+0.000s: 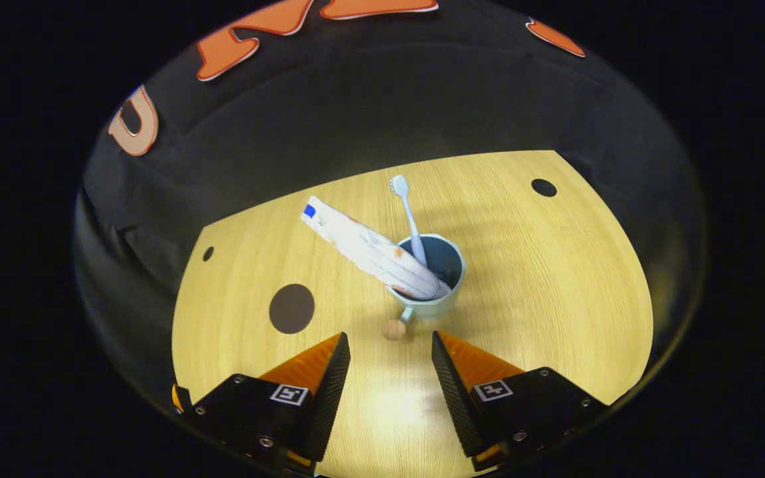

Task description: Put the toothbrush and toothpaste on the desktop into the cup, then pick up the cup and place it on the coaster on the desktop.

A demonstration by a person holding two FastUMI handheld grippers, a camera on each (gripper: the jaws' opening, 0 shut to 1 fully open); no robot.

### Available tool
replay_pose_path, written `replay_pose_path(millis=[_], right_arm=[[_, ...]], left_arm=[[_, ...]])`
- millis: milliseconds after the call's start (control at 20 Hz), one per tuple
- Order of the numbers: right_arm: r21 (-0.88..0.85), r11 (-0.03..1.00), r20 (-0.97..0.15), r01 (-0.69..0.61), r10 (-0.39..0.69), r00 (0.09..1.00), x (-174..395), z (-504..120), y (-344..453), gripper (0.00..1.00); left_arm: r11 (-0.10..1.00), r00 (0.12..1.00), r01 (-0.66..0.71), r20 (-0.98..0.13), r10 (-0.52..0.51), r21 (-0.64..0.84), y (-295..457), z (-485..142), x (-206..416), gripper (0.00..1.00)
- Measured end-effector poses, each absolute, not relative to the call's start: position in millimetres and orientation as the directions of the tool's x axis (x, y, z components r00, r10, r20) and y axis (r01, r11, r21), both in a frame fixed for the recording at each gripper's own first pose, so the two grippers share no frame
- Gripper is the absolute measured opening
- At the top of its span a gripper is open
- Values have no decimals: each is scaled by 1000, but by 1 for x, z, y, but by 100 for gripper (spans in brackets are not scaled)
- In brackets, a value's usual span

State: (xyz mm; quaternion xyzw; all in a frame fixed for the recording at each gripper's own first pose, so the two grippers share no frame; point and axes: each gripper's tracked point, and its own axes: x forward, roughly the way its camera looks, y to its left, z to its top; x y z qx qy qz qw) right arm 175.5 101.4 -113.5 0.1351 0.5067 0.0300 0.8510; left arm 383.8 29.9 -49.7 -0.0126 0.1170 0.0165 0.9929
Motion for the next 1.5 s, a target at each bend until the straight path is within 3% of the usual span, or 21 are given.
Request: replay_pose_path(millis=[350,500,550,650,750,800,1150,1500], right_arm=[[166,968,-924,186,87,372,196,-169,96,75],[135,971,-936,200,58,347,198,-186,94,64],[120,974,-935,194,45,352,200,-188,93,67],[110,978,-935,179,41,354,201,-192,93,58],[122,977,-934,175,54,353,203,-193,97,36],[117,980,-932,160,53,357,204,-192,97,29],[88,993,-909,76,49,414,211,-192,93,22],[135,991,-886,-1,121,448,220,-182,94,21]], left_arm=[[997,965,-46,-260,30,-57,36,-68,375,98],[997,960,-47,-279,26,-69,33,-72,371,97],[997,959,-47,-282,27,-67,33,-73,371,97],[997,958,-46,-286,26,-62,32,-76,372,97],[998,956,-38,-294,19,-59,27,-84,372,97],[998,955,-36,-295,17,-57,25,-87,368,97],[998,950,-22,-313,3,-56,14,-91,370,97],[998,948,-24,-319,1,-66,12,-94,368,97]])
